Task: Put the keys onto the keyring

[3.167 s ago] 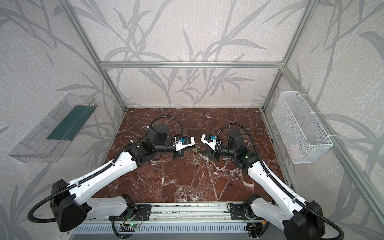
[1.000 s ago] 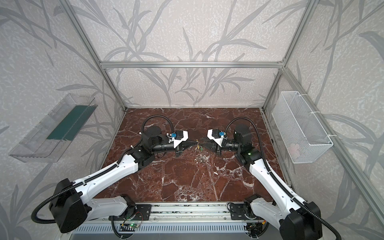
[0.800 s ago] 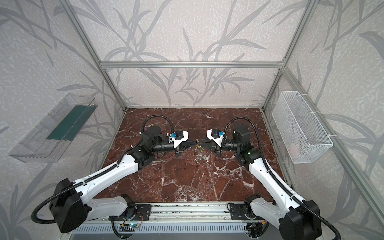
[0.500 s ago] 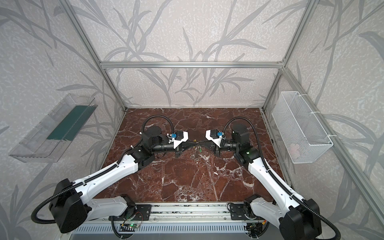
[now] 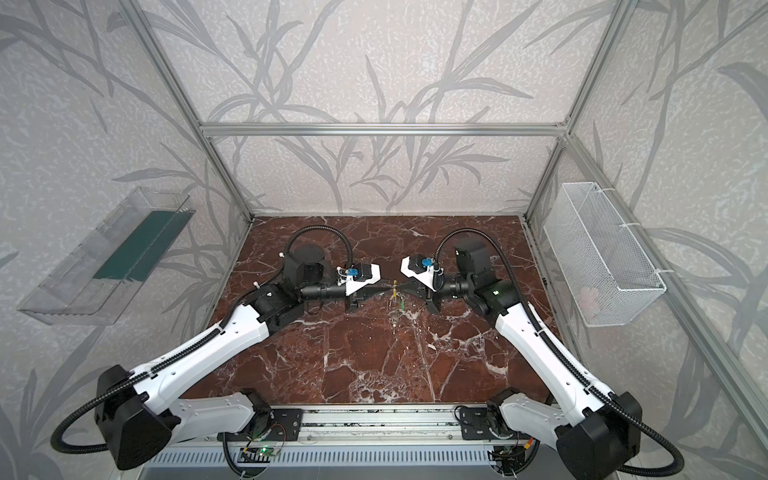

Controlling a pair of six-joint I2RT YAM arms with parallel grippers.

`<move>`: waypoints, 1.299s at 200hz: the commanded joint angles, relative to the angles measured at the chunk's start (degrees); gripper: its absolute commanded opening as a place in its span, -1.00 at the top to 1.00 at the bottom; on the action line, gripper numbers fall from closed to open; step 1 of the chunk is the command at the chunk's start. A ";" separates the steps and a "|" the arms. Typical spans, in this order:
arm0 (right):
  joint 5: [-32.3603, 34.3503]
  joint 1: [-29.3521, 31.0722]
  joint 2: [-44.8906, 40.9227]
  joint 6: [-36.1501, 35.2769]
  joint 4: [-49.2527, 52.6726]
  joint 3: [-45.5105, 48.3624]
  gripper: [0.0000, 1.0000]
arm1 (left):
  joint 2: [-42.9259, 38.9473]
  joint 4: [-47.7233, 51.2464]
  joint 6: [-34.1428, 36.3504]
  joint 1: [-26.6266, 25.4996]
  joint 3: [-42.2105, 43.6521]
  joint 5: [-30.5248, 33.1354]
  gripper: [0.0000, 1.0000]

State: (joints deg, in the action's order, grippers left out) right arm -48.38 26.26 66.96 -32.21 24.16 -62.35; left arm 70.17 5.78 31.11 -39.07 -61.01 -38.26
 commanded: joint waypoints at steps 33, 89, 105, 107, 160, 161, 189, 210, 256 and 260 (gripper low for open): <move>8.46 4.06 3.40 -1.95 13.25 -5.76 1.00 | 0.84 12.72 8.90 -1.96 -4.81 4.54 0.53; 8.92 5.07 2.83 -0.49 11.83 -5.42 1.00 | 1.22 13.39 6.80 -2.45 -4.51 4.09 0.41; 8.99 5.44 2.83 -0.31 11.66 -5.42 1.00 | 1.81 12.91 6.38 -2.82 -4.55 4.07 0.41; 9.00 5.46 2.83 -0.31 11.56 -5.48 1.00 | 1.99 12.78 6.25 -2.89 -4.55 4.07 0.41; 8.23 5.62 1.75 0.89 8.90 -4.54 1.00 | 2.87 12.28 5.42 -3.33 -3.94 4.36 0.46; 8.22 5.59 1.72 0.91 8.89 -4.58 1.00 | 2.87 12.26 5.39 -3.31 -3.94 4.35 0.46; 7.30 5.68 1.77 1.01 8.25 -4.31 1.00 | 3.25 12.18 5.18 -3.30 -3.94 4.28 0.60; 6.65 5.72 1.61 0.96 7.75 -4.09 1.00 | 3.54 11.84 4.84 -3.40 -4.10 4.18 0.71; 5.12 5.72 -0.69 0.70 3.13 -1.70 1.00 | 4.44 12.50 4.99 -3.46 -4.64 3.04 1.00; 5.10 5.69 -1.01 0.80 2.46 -1.32 1.00 | 4.49 12.51 5.01 -3.46 -4.67 3.01 1.00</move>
State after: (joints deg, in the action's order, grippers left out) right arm -40.12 31.48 69.30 -30.74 32.10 -65.01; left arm 73.52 17.39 36.32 -42.26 -64.47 -34.30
